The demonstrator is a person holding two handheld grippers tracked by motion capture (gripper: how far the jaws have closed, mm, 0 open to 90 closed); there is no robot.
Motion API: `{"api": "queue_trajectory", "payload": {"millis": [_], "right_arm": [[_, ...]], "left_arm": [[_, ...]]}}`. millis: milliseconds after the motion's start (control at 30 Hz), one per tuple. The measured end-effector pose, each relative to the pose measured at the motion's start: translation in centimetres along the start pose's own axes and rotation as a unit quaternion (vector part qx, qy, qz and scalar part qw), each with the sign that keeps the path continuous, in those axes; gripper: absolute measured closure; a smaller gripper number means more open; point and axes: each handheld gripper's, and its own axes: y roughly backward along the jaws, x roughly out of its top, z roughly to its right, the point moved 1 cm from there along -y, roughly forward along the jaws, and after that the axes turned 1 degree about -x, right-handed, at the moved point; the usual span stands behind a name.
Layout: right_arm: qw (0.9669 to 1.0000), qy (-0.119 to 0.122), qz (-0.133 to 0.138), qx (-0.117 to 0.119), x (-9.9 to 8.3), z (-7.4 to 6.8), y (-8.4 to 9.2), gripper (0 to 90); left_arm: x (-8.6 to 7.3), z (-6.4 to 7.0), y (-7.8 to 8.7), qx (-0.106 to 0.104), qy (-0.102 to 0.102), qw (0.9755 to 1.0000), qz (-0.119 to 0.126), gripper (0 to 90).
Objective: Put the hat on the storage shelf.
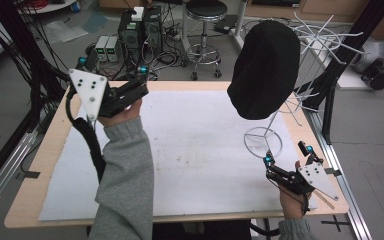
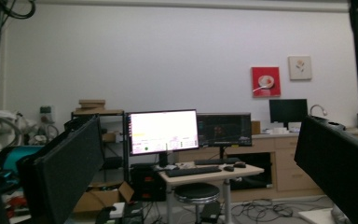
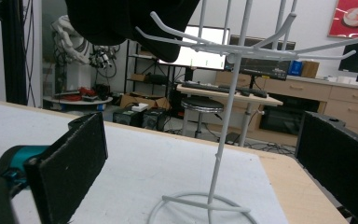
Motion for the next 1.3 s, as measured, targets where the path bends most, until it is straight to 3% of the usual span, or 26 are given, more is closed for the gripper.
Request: {"api": "queue_trajectory", "payload": {"millis": [100,267,467,567,867,1000,1167,1300], "right_arm": [[1.0000,-0.001,0.000,-0.002,0.0,0.0,-0.2,1.4],[1.0000,-0.003,-0.002,-0.001,-0.1,-0.3,-0.7,1.4],[1.0000,0.002,-0.004,-0.001,-0.2,-0.4,-1.1,1.4],[1.0000,0.000,-0.003,-0.008,-0.2,-0.3,-1.2,1.4],[1.0000,-0.002,-0.004,-0.008,-0.4,-0.2,-1.3,1.4],[0.9999,0.005,-0.008,-0.008,-0.5,-0.3,-1.4,1.4],[0.9999,0.005,-0.010,-0.008,-0.7,-0.2,-1.4,1.4],[0.9998,0.012,-0.015,-0.001,-0.9,-0.4,-1.5,1.4]], "left_arm": [[-0.6,-2.0,1.1,0.018,-0.006,0.9998,-0.004,1.7],[-2.7,-4.9,3.0,0.032,0.005,0.9992,-0.022,1.7],[-6.1,-6.7,6.8,0.038,0.001,0.9983,-0.045,1.7],[-7.4,-7.8,8.4,0.042,0.011,0.9973,-0.059,1.7],[-9.7,-11.4,12.9,0.068,0.018,0.9936,-0.088,1.7],[-10.1,-12.1,14.4,0.054,0.023,0.9946,-0.086,1.7],[-10.8,-12.3,16.3,0.008,0.000,0.9956,-0.093,1.7],[-11.2,-13.4,17.5,0.016,0.018,0.9954,-0.093,1.7]]}}
